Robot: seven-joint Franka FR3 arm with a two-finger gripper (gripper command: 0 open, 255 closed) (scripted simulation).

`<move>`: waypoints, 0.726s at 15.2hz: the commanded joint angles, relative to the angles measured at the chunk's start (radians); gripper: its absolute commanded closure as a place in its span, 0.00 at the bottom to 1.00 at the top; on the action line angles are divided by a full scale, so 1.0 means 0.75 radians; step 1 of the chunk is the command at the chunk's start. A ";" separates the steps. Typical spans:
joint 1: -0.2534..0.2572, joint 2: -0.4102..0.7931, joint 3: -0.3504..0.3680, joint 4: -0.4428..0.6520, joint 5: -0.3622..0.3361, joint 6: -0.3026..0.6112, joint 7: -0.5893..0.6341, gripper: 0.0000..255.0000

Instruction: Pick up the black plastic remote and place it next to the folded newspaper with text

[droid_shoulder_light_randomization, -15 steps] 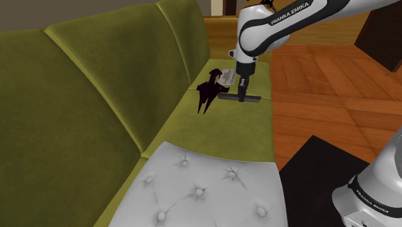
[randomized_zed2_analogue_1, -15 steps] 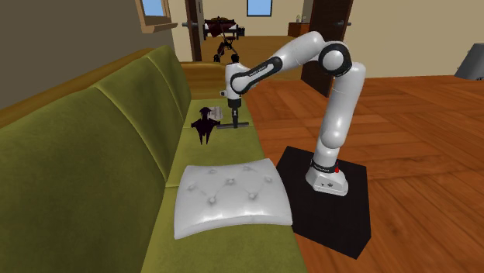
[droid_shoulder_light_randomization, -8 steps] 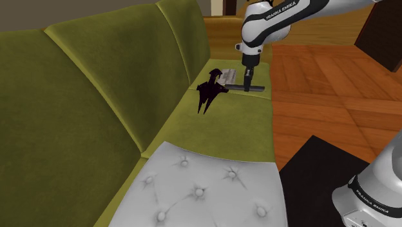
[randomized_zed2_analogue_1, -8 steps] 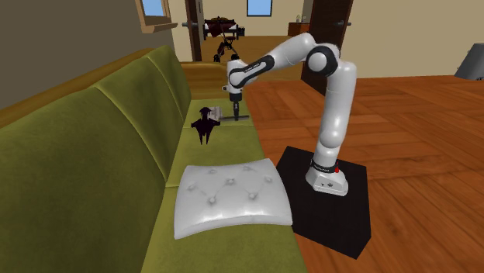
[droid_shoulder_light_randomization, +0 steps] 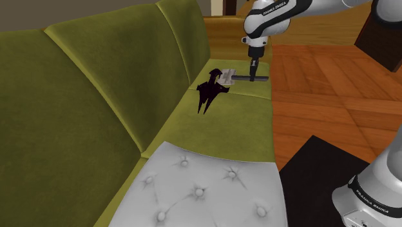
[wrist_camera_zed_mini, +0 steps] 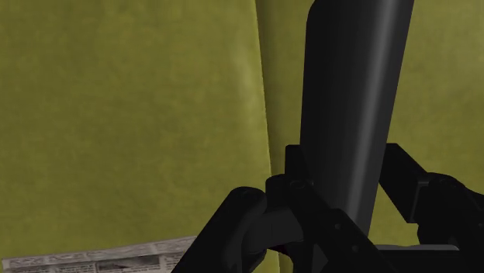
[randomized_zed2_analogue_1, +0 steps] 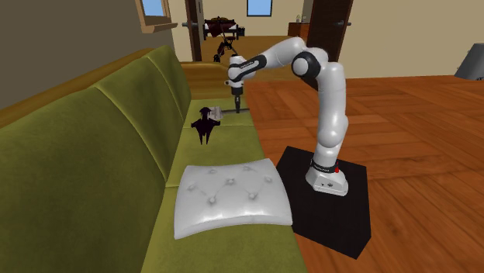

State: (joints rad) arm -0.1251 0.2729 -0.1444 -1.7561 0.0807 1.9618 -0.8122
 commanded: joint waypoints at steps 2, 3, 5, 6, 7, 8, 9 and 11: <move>-0.052 0.116 -0.021 0.171 0.018 -0.059 -0.072 1.00; -0.071 0.156 -0.026 0.230 0.024 -0.080 -0.094 1.00; -0.110 0.242 -0.035 0.359 0.037 -0.127 -0.136 1.00; -0.111 0.246 -0.034 0.347 0.038 -0.111 -0.137 1.00; -0.111 0.250 -0.033 0.336 0.039 -0.095 -0.138 1.00; -0.110 0.254 -0.033 0.324 0.040 -0.079 -0.139 1.00; -0.110 0.259 -0.032 0.313 0.041 -0.064 -0.140 1.00; -0.110 0.270 -0.031 0.294 0.044 -0.033 -0.143 1.00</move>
State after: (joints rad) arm -0.2064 0.4680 -0.1680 -1.5339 0.1121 1.9272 -0.9167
